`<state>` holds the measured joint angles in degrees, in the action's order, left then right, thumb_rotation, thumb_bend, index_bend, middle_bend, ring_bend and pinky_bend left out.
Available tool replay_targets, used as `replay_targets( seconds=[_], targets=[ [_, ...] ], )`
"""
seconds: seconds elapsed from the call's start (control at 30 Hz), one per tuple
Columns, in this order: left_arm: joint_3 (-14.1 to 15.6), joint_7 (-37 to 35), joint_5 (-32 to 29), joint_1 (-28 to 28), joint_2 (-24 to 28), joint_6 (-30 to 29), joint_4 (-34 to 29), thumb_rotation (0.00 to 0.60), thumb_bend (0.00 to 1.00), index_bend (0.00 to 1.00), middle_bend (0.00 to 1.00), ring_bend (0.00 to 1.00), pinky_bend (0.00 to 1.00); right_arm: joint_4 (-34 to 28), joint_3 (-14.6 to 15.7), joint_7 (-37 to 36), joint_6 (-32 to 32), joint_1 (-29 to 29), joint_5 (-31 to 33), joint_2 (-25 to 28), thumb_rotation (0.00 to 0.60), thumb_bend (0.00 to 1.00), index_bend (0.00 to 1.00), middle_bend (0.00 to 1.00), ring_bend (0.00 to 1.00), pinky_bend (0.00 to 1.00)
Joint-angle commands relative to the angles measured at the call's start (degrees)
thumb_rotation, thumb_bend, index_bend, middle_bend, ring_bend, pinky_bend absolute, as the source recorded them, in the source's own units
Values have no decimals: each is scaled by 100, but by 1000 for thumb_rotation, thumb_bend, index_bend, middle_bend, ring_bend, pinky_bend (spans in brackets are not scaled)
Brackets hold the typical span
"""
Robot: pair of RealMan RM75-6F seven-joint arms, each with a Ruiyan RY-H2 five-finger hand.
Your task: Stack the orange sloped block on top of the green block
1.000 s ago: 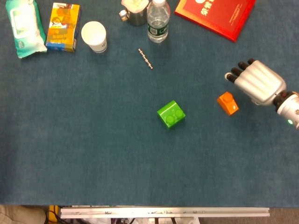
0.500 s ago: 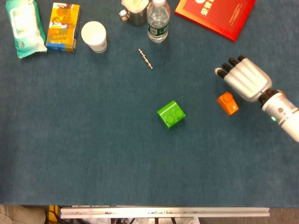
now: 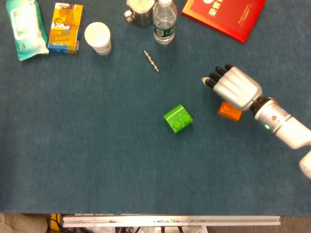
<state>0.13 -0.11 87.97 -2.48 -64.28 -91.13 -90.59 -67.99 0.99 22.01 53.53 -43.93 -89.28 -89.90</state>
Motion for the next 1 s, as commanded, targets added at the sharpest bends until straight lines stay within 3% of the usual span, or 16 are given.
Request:
replay_targets(
  seconds=[0.03,0.27,0.6,1.0],
  targets=[
    [2,-1,-6,-2,-4,7,6,600,206,0,0,13,0,-18,40,-140,39,-13,-98,-29,600,0,245,348,275,403],
    [-4,-13,12,-2,13,-7,9,600,206,0,0,13,0,-420,7,-149,123,60,-70,275,600,0,245,349,278,403],
    [7,34,26,14,8,36,-14,600,206,0,0,13,0,-2122,-233,545,-107,315,1010,1358,600,0,277,399,348,490],
    [23,16,47,-10,39,4,-18,600,206,0,0,13,0,-2831,-193,1213,-254,437,2160,1316,600,0,325,417,359,499]
  ],
)
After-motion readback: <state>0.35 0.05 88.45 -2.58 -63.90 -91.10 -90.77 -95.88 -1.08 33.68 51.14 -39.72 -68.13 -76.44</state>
